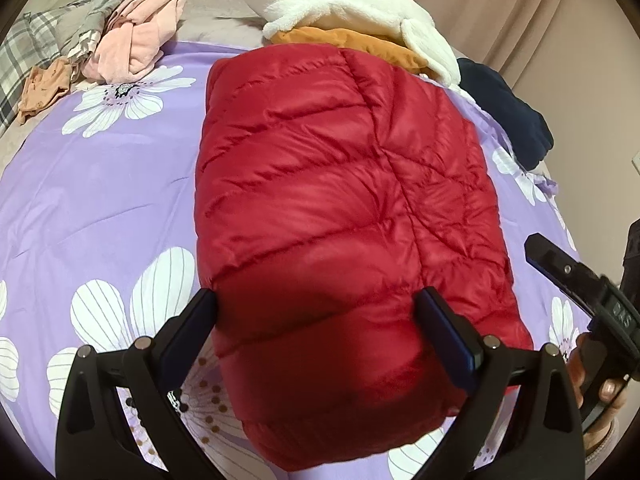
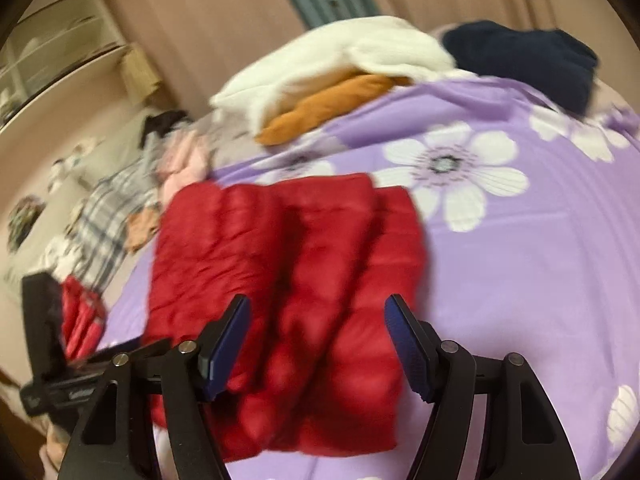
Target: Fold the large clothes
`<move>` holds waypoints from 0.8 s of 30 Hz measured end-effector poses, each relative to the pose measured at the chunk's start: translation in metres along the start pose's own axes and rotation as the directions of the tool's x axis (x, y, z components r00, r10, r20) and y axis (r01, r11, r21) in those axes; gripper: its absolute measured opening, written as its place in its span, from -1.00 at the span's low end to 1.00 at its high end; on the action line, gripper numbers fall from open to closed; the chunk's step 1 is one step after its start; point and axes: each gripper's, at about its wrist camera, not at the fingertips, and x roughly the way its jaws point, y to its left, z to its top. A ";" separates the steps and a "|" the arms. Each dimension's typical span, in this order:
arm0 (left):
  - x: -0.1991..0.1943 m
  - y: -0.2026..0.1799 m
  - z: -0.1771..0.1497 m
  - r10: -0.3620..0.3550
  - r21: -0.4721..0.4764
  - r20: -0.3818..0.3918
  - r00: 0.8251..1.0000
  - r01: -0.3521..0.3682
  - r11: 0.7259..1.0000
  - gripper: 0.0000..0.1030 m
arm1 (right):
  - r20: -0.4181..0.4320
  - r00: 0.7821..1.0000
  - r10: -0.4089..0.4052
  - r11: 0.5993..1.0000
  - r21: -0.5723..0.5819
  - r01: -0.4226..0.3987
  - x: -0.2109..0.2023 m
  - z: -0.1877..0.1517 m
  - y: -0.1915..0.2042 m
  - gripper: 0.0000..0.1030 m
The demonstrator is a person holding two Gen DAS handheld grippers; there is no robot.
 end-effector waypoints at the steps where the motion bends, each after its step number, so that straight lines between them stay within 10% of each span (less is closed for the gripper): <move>1: 0.000 -0.001 -0.001 -0.001 0.002 -0.001 1.000 0.001 1.000 0.92 | -0.008 1.000 0.014 1.000 -0.020 -0.014 0.003 -0.003 0.004 0.36; 24: 0.000 -0.008 -0.011 0.030 0.015 0.008 1.000 -0.030 0.999 0.92 | -0.099 0.995 -0.016 0.998 -0.062 0.009 0.022 -0.018 0.013 0.36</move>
